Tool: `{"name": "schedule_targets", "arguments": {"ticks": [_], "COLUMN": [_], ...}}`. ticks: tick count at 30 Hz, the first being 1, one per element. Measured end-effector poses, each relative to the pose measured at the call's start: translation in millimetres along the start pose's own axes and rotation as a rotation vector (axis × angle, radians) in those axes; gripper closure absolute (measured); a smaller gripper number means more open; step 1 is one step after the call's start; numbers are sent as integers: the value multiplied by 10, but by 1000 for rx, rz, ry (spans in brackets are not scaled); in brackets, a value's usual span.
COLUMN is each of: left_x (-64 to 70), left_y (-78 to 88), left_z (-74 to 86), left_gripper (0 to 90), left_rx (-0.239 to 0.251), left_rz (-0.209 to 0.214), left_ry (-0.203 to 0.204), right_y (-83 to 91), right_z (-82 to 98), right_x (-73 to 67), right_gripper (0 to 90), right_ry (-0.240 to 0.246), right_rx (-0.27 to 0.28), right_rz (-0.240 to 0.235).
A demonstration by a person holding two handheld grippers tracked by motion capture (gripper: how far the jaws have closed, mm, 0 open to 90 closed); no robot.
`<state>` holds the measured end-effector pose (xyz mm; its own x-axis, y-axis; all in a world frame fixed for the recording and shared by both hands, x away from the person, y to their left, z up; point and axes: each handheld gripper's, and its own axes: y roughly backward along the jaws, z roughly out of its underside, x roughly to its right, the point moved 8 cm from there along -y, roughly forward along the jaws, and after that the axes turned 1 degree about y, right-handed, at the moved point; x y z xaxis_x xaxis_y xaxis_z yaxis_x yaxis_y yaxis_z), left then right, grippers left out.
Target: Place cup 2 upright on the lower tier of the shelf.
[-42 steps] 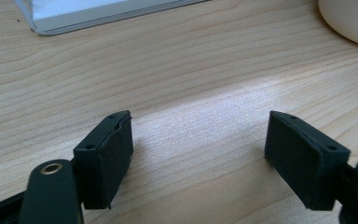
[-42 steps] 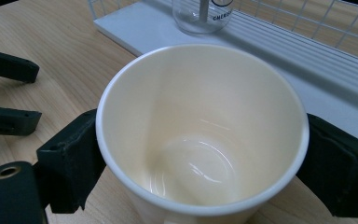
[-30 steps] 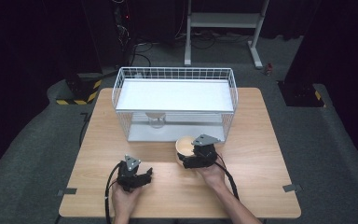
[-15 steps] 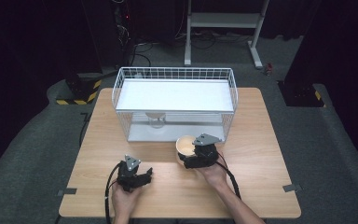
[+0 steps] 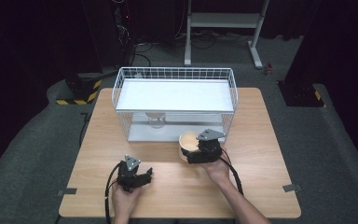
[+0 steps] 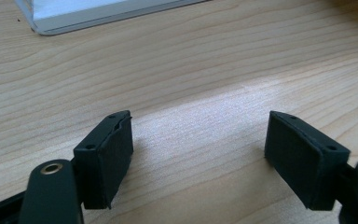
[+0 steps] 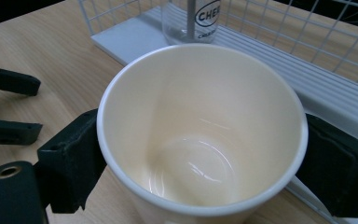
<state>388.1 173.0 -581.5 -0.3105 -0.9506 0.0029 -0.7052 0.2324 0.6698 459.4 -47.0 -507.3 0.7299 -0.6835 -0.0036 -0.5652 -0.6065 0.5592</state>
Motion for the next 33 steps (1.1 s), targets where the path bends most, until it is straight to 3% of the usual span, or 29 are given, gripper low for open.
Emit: {"name": "schedule_targets", "arguments": {"ticks": [15, 33], "left_x": [-3, 0], "left_y": [1, 1], "left_z": [0, 0], "left_gripper": [242, 244], "left_rx": [1, 1], "left_rz": [-1, -2], "left_ry": [6, 9], "right_y": [-51, -108], "right_z": [-35, -52], "right_x": [222, 342], "right_gripper": [100, 100], "right_ry": [-35, -62], "right_rx": [-23, -41], "right_rz": [60, 102]}}
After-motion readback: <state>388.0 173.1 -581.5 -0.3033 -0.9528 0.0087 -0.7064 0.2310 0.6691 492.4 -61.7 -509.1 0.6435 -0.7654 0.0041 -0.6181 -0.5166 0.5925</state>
